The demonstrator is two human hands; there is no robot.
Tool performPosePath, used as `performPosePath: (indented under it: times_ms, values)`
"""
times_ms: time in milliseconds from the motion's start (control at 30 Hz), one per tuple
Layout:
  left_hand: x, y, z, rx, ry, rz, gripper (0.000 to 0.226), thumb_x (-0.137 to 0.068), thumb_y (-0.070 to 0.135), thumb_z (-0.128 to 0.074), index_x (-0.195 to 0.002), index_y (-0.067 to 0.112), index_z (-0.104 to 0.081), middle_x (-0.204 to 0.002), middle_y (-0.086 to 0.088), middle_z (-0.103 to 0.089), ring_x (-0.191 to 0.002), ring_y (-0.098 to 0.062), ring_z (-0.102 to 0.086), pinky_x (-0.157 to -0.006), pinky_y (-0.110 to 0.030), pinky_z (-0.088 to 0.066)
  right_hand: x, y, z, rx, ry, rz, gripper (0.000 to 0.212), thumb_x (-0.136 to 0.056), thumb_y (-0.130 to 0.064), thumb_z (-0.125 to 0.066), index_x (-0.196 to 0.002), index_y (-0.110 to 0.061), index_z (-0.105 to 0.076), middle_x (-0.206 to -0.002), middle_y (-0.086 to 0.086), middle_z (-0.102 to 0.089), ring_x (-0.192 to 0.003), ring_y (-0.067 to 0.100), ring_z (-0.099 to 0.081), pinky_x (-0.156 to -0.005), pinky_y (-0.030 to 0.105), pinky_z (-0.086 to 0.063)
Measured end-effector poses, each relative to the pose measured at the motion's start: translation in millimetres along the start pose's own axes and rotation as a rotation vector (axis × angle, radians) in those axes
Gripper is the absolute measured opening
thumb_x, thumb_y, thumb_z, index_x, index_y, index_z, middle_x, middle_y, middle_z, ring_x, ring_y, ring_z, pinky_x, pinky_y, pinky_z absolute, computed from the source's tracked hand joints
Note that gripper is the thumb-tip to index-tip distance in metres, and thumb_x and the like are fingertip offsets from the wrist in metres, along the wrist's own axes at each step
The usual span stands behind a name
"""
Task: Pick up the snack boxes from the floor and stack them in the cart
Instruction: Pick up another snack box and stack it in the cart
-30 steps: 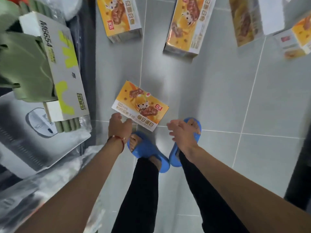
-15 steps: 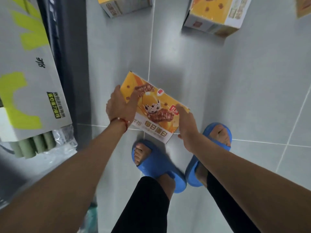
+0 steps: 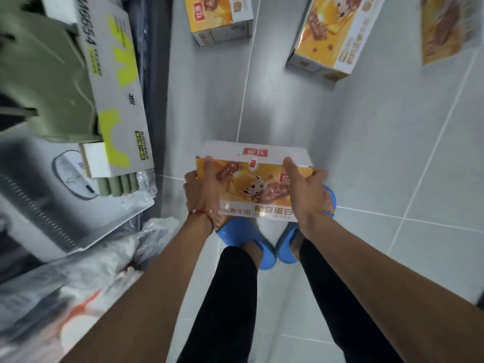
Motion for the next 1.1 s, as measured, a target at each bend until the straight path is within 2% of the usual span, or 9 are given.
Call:
performPosePath:
  times_ms: [100, 267, 367, 467, 633, 733, 800, 900, 1100]
  values:
    - [49, 14, 23, 0.062, 0.028, 0.021, 0.09, -0.077, 0.085, -0.037, -0.125, 0.011, -0.053, -0.123, -0.008, -0.059, -0.106, -0.031, -0.06, -0.094, -0.046, -0.049, 52, -17, 26, 0.005, 0.029, 0.054, 0.058, -0.083, -0.059, -0.076, -0.116, -0.026, -0.042, -0.117, 0.004, -0.07, -0.102, 0.024, -0.074, -0.095, 0.047, -0.06]
    - [140, 15, 63, 0.207, 0.087, 0.043, 0.069, -0.075, 0.08, -0.045, -0.108, 0.02, -0.046, -0.114, -0.01, -0.066, -0.101, -0.033, -0.065, -0.093, -0.051, -0.053, 143, -56, 70, 0.093, -0.022, 0.143, 0.054, -0.089, -0.039, -0.08, -0.12, -0.023, -0.038, -0.114, 0.005, -0.071, -0.096, 0.023, -0.077, -0.087, 0.046, -0.064]
    - [198, 11, 85, 0.289, 0.08, 0.069, 0.047, -0.094, 0.06, -0.052, -0.112, 0.017, -0.044, -0.111, -0.004, -0.061, -0.1, -0.026, -0.057, -0.089, -0.037, -0.043, 196, -81, 99, 0.149, -0.053, 0.206, 0.052, -0.092, -0.027, -0.08, -0.123, -0.017, -0.038, -0.115, 0.003, -0.068, -0.094, 0.018, -0.076, -0.071, 0.025, -0.063]
    - [250, 13, 114, 0.333, 0.064, 0.067, 0.061, -0.077, 0.063, -0.052, -0.109, 0.011, -0.052, -0.102, -0.004, -0.065, -0.098, -0.029, -0.061, -0.085, -0.039, -0.046, 245, -97, 125, 0.184, -0.111, 0.276, 0.053, -0.093, -0.016, -0.078, -0.125, -0.014, -0.037, -0.115, 0.002, -0.061, -0.094, 0.013, -0.071, -0.061, 0.012, -0.055]
    - [306, 20, 171, 0.309, 0.033, -0.007, 0.043, -0.066, 0.06, -0.044, -0.097, 0.034, -0.059, -0.108, -0.007, -0.071, -0.105, -0.035, -0.064, -0.097, -0.052, -0.05, 319, -113, 144, 0.198, -0.194, 0.366, 0.076, -0.095, -0.012, -0.075, -0.153, -0.024, -0.027, -0.136, -0.001, -0.052, -0.117, 0.021, -0.064, -0.071, 0.017, -0.058]
    - [336, 19, 200, 0.343, -0.011, -0.045, 0.035, -0.063, 0.061, -0.043, -0.09, 0.054, -0.064, -0.111, -0.001, -0.073, -0.107, -0.032, -0.065, -0.099, -0.059, -0.049, 361, -119, 150, 0.214, -0.232, 0.413, 0.081, -0.096, -0.013, -0.073, -0.16, -0.027, -0.025, -0.141, -0.002, -0.048, -0.117, 0.017, -0.062, -0.068, 0.013, -0.055]
    - [358, 19, 219, 0.397, -0.042, -0.078, 0.04, -0.064, 0.059, -0.046, -0.1, 0.057, -0.064, -0.113, 0.001, -0.072, -0.109, -0.031, -0.065, -0.099, -0.056, -0.05, 387, -123, 154, 0.237, -0.257, 0.46, 0.07, -0.096, -0.012, -0.073, -0.154, -0.03, -0.036, -0.143, 0.002, -0.047, -0.115, 0.013, -0.061, -0.068, 0.013, -0.056]
    - [392, 18, 241, 0.484, -0.074, -0.121, 0.054, -0.07, 0.048, -0.049, -0.121, 0.043, -0.063, -0.112, 0.007, -0.073, -0.109, -0.024, -0.066, -0.088, -0.043, -0.05, 422, -131, 160, 0.252, -0.267, 0.499, 0.056, -0.096, -0.012, -0.071, -0.138, -0.037, -0.045, -0.143, 0.006, -0.048, -0.117, 0.014, -0.059, -0.078, 0.019, -0.054]
    - [442, 12, 279, 0.615, -0.035, -0.16, 0.044, -0.091, 0.042, -0.061, -0.135, 0.037, -0.058, -0.12, 0.01, -0.072, -0.113, -0.016, -0.065, -0.085, -0.032, -0.051, 482, -151, 154, 0.227, -0.327, 0.611, 0.054, -0.093, -0.028, -0.078, -0.14, -0.025, -0.051, -0.136, 0.006, -0.057, -0.11, 0.014, -0.068, -0.071, 0.015, -0.059]
Point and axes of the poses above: each hand's wrist, its own x-axis away from the middle knuckle, its own z-axis out of the back of the hand, y = z × x, the point moved 4 cm from there along -x, towards the middle knuckle
